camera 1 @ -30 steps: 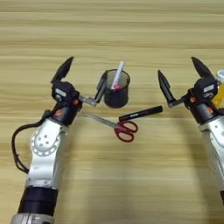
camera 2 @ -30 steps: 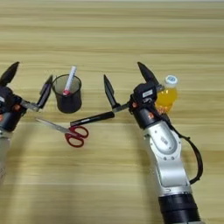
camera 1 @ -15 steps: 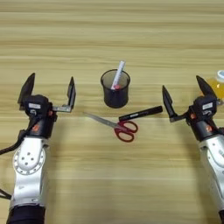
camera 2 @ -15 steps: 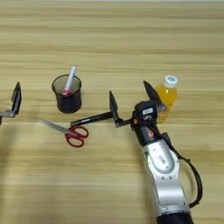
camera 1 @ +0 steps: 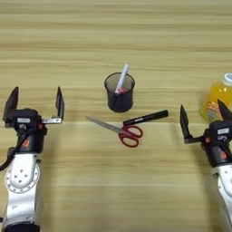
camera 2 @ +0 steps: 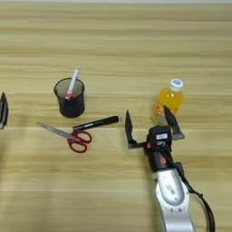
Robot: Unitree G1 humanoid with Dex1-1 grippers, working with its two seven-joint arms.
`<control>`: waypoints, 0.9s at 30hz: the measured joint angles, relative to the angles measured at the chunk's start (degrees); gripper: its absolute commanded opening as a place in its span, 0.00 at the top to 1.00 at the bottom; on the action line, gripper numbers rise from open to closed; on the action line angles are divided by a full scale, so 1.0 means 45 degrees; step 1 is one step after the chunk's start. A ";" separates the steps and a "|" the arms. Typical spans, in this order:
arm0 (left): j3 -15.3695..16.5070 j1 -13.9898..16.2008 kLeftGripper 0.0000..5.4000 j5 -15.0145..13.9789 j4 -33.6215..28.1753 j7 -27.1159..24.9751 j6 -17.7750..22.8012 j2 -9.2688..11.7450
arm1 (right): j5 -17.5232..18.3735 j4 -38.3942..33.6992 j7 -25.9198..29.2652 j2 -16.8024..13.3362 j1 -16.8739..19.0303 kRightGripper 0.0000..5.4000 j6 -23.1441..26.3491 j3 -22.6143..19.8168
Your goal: Move the objects on the table
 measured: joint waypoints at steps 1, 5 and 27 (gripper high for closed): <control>0.0000 0.0033 0.00 0.0021 0.0044 0.0048 -0.0002 0.0000 | 0.0028 0.0044 -0.0073 0.0023 0.0030 0.00 0.0037 -0.0060; -0.0005 0.0131 0.00 0.0115 0.0066 0.0150 -0.0070 0.0000 | 0.0051 0.0103 -0.0240 0.0084 0.0104 0.00 0.0094 -0.0319; -0.0123 0.0740 0.00 0.0175 -0.0047 0.0130 0.0645 0.0040 | 0.0585 0.0540 -0.0476 0.0188 -0.0051 0.00 0.0341 -0.1103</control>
